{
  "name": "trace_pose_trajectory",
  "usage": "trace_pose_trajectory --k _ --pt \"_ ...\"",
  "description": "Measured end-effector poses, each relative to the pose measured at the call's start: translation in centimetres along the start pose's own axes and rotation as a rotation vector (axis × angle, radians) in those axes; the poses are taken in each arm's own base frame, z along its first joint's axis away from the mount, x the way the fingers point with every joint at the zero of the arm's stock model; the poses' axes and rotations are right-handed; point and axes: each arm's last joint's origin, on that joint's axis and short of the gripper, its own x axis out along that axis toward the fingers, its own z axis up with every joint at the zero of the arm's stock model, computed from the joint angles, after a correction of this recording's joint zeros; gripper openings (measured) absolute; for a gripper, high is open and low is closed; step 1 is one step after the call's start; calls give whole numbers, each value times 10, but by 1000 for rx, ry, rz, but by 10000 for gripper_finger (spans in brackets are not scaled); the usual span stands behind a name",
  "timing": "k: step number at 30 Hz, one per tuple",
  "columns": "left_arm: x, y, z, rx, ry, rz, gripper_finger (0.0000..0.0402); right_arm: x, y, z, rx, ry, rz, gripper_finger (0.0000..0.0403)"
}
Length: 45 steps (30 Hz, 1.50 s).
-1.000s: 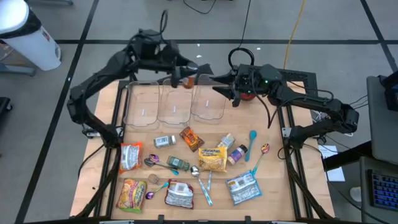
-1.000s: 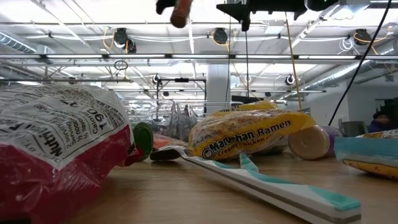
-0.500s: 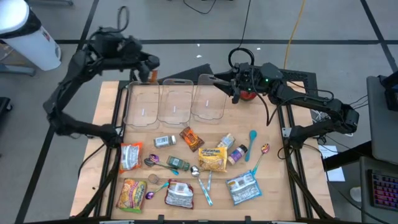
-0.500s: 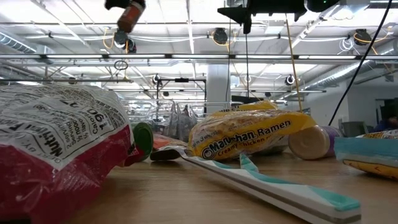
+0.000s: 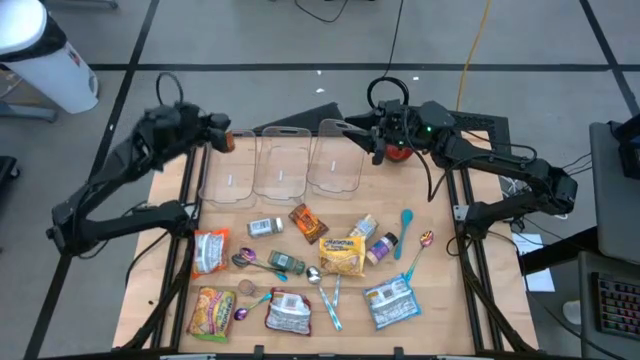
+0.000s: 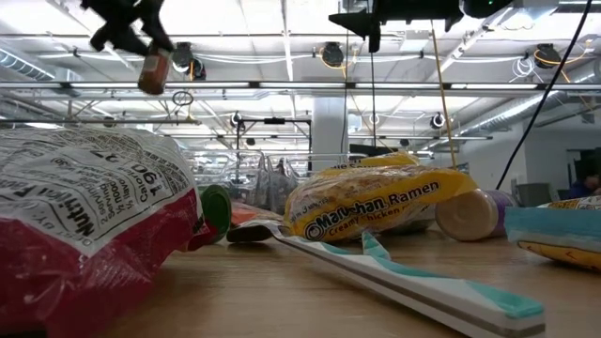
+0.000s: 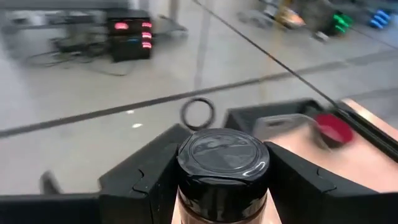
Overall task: Pick & Place Food Item
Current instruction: Adjust the orange spice bottle in the left transparent bin
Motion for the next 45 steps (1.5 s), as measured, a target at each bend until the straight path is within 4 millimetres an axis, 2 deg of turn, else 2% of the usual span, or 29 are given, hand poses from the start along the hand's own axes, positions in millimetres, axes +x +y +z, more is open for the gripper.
trace_pose_trajectory --k 6,12,22,28,33,45 --pt "19 4 -50 -66 -20 219 209 1 0 0 3 -16 -44 219" --pt "36 6 -83 -39 -53 433 209 0 -1 0 -9 -13 -53 219" --pt "66 12 -132 -127 -138 495 209 -5 -18 2 -104 1 -143 219" --pt "76 17 -151 -104 -164 613 209 -12 -34 8 -111 3 -155 219" --pt "87 17 -163 -82 -147 635 209 -17 -43 10 -109 18 -160 219" --pt "114 28 -175 -146 -191 786 209 -21 -51 7 -109 73 -179 219"
